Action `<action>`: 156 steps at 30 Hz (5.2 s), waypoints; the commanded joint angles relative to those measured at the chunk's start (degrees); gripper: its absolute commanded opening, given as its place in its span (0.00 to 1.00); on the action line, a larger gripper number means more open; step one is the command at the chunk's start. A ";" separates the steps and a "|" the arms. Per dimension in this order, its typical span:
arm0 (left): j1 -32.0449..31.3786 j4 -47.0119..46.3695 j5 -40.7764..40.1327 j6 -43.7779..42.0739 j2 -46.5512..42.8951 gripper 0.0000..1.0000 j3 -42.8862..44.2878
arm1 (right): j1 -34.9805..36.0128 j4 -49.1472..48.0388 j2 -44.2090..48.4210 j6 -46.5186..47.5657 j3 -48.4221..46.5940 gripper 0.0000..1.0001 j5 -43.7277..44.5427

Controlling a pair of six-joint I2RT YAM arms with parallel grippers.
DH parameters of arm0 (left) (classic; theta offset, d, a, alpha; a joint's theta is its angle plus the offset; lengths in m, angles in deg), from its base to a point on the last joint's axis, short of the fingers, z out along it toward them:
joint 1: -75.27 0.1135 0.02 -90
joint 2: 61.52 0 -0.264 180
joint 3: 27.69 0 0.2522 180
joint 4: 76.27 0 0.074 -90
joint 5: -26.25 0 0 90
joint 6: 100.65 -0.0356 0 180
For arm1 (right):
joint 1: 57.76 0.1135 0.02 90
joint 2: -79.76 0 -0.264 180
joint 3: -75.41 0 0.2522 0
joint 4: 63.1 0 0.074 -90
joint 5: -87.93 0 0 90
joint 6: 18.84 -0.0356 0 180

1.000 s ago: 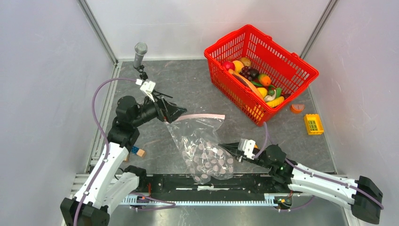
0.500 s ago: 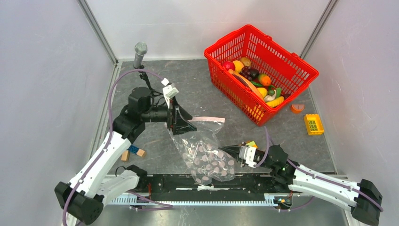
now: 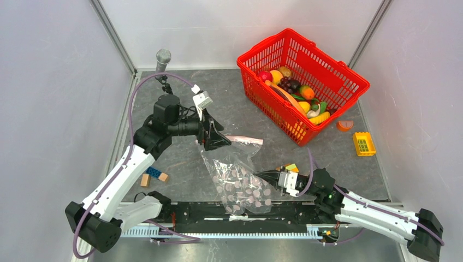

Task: Place the food in the zip-top bag and seal the zipper
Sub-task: Open the zipper of the food storage bag at the center of the board.

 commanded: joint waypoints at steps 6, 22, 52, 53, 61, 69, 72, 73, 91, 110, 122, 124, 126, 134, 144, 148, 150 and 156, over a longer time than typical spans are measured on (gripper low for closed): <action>-0.35 4.94 3.40 -9.23 2.87 0.91 3.41 | 0.38 -1.10 1.09 0.24 -0.12 0.00 -1.69; -0.38 10.15 10.93 -10.99 3.84 0.57 4.66 | 0.46 -2.16 2.06 1.30 1.11 0.00 1.84; -4.56 16.12 2.94 -22.57 -0.11 0.02 6.25 | 0.44 14.82 -1.22 -13.18 -17.37 0.82 19.01; -5.09 17.22 2.67 -23.91 -0.01 0.02 6.96 | 0.30 17.99 -1.86 -12.71 -20.02 0.84 19.66; -12.48 28.09 -5.40 -33.02 4.54 0.02 16.38 | -2.30 35.77 -14.24 -15.26 -40.70 0.88 13.30; -15.36 30.37 -3.19 -38.36 3.81 0.02 18.30 | -10.90 40.59 -22.06 -12.09 -44.45 0.69 -8.38; -15.56 30.37 -3.97 -38.41 3.34 0.02 18.83 | -11.02 39.96 -22.70 -11.39 -44.50 0.55 -11.94; -15.56 30.37 -4.19 -38.50 3.37 0.02 18.93 | -11.03 39.30 -22.68 -11.51 -44.43 0.47 -12.03; -15.47 -0.77 -40.64 -0.89 -13.19 1.00 13.34 | -11.03 15.47 -10.89 -15.91 -33.55 0.00 17.61; -15.47 -14.91 -55.80 34.93 -24.40 1.00 -18.80 | 12.75 -4.71 -23.68 -8.93 -15.02 0.00 50.79; -15.47 -10.86 -56.68 38.84 -33.86 0.92 -27.73 | 14.77 -8.67 -29.77 -15.04 -13.80 0.00 53.87; -15.47 -11.94 -57.19 39.86 -32.47 0.92 -29.08 | 15.26 -8.99 -30.32 -15.25 -13.89 0.00 52.87; -15.47 -15.91 -56.36 41.65 -30.61 0.92 -30.98 | 15.61 -9.10 -30.64 -14.87 -13.82 0.01 51.62; -15.47 -27.66 -56.25 46.63 -26.16 0.75 -36.14 | 16.09 -8.92 -30.87 -16.63 -13.23 0.01 52.21; -15.47 -34.69 -53.13 47.14 -24.70 0.87 -38.34 | 17.49 -8.94 -33.79 -15.22 -13.43 0.02 51.45; -15.52 -35.93 -50.90 46.75 -20.99 0.67 -37.48 | 18.30 -10.28 -33.67 -15.14 -13.15 0.02 51.12; -15.52 -35.13 -50.21 46.19 -19.92 0.47 -37.06 | 18.39 -10.54 -33.40 -15.52 -12.85 0.02 51.42; -15.47 -33.79 -51.21 44.79 -21.99 0.19 -37.86 | 18.50 -10.99 -32.20 -16.71 -11.34 0.03 50.44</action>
